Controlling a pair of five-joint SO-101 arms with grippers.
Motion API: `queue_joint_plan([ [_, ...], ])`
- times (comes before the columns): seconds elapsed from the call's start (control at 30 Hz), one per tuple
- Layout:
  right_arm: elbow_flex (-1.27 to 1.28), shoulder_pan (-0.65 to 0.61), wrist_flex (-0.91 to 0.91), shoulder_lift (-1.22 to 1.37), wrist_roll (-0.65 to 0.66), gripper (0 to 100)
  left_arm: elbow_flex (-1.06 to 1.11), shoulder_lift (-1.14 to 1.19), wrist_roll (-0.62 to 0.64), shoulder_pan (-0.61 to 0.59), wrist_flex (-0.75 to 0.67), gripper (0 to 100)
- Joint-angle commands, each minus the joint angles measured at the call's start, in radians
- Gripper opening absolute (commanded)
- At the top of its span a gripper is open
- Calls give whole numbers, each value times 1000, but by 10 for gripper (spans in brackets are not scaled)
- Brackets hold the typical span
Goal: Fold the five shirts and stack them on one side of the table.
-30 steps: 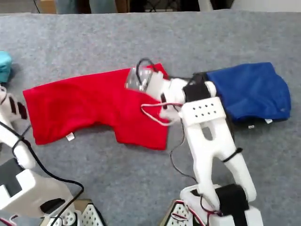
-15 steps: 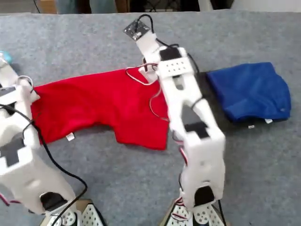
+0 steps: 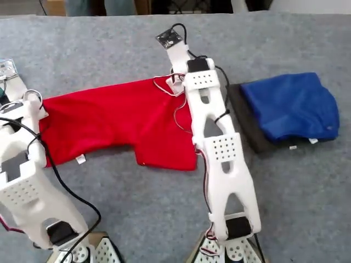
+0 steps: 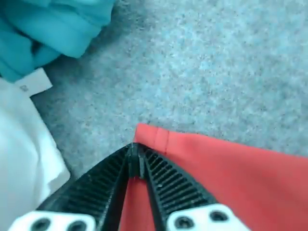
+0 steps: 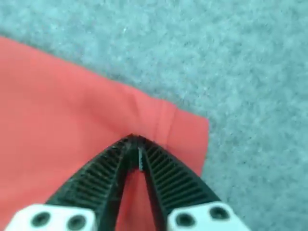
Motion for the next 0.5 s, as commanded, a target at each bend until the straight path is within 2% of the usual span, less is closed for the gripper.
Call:
queue_joint_plan([
  [0.0, -159, 35, 37, 30, 9, 15, -44, -20, -3, 7, -17, 29],
  [0.1, -271, 32, 95, 68, 64, 15, -48, -37, -5, 8, 3, 28],
  [0.23, -452, 31, 199, 94, 69, 15, -99, -230, -20, 8, 310, 28],
  [0.33, -438, 20, 221, 58, 74, 15, -59, -419, -25, 15, 417, 28],
  [0.47, -438, 11, 262, 13, 77, 15, 87, -655, -15, 117, 528, 28],
])
